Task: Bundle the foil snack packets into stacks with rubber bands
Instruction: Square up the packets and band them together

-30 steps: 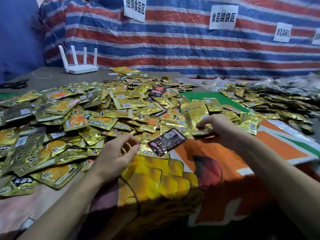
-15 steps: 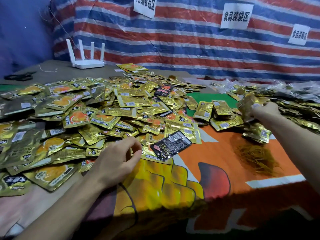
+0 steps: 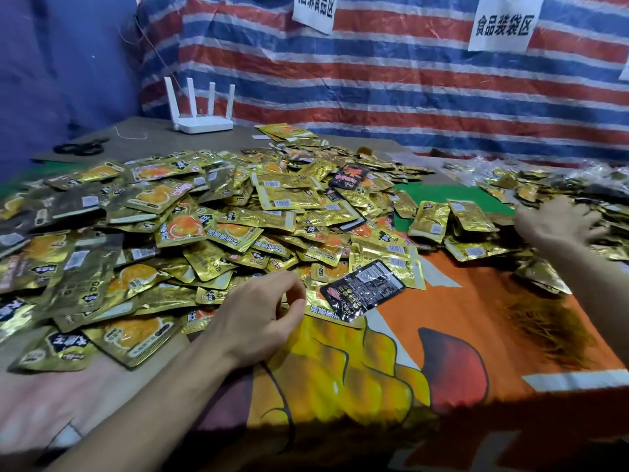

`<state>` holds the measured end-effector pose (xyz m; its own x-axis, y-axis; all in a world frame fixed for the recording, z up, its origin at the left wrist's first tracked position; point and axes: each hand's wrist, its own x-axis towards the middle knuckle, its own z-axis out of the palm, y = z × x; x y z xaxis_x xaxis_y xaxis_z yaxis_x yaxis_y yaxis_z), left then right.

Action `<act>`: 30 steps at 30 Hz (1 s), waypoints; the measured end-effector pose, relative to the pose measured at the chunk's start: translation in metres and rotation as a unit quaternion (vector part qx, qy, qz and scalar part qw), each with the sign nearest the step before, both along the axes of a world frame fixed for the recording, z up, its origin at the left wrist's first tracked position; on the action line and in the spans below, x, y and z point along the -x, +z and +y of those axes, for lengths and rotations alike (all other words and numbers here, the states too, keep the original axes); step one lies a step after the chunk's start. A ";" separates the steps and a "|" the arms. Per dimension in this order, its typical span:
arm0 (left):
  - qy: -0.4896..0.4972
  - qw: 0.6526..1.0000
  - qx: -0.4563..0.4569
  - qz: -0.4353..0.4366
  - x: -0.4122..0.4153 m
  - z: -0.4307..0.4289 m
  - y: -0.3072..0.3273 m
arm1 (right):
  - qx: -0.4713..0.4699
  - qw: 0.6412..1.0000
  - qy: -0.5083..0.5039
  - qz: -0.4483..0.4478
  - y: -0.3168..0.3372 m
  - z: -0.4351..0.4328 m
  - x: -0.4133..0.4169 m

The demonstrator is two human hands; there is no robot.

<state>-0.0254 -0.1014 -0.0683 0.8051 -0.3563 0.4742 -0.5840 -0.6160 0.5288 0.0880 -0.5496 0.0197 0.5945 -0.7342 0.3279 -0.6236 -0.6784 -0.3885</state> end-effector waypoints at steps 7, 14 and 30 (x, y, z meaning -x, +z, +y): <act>0.032 0.999 0.014 -0.031 0.004 0.002 0.005 | 0.109 0.948 0.290 -0.068 -0.005 0.141 0.050; 0.057 0.994 0.025 -0.090 0.015 0.011 0.021 | 0.066 0.849 0.515 0.094 -0.007 0.223 0.094; 0.158 0.894 -0.377 0.186 -0.016 0.068 0.048 | 0.116 0.796 0.499 0.322 -0.037 0.242 0.084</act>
